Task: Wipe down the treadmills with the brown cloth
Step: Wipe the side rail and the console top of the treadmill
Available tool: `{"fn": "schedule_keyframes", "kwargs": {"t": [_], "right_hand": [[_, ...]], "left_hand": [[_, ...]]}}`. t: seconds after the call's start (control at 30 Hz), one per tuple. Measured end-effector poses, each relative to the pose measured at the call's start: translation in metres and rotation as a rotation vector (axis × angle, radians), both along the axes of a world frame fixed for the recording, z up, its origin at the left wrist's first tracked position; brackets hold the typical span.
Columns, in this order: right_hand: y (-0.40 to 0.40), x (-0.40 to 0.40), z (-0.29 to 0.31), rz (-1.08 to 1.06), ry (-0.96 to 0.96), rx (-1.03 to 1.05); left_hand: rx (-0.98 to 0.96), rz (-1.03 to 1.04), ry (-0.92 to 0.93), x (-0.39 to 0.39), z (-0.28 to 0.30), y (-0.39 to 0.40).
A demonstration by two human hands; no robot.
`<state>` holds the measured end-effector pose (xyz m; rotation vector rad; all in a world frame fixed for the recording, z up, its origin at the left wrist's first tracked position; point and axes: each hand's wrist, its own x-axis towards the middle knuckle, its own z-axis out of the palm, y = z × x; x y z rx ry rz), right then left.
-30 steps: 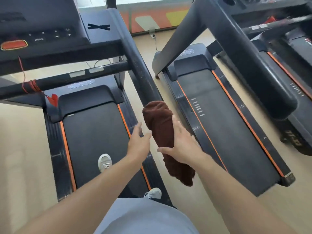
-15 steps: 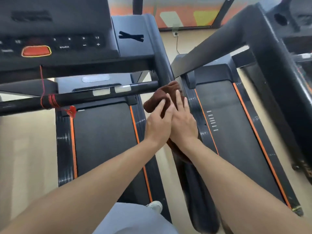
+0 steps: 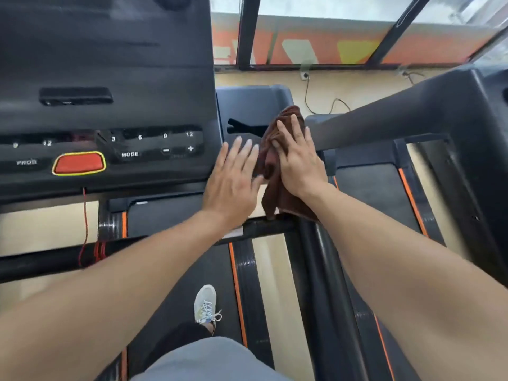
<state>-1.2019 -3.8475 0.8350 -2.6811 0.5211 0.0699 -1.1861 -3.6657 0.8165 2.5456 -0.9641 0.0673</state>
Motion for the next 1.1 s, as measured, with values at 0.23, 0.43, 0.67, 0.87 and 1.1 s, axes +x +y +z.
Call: {"fn": "schedule_keyframes", "kwargs": {"t": [0.23, 0.43, 0.67, 0.87, 1.1], "right_hand": [[-0.015, 0.095, 0.003, -0.08, -0.002, -0.03], [-0.024, 0.148, 0.008, -0.109, -0.017, -0.063], [-0.018, 0.079, 0.009, -0.019, 0.091, -0.042], [-0.012, -0.033, 0.0, -0.117, 0.081, 0.205], [0.016, -0.143, -0.006, -0.149, 0.053, 0.202]], "left_hand": [[0.326, 0.016, -0.121, -0.008, -0.014, -0.001], [0.329, 0.031, -0.099, -0.01, -0.015, -0.002], [0.341, 0.031, -0.026, -0.01, -0.004, -0.006], [-0.09, 0.092, 0.282, -0.051, 0.005, 0.007], [-0.554, 0.171, 0.507, -0.185, 0.001, 0.004]]}}
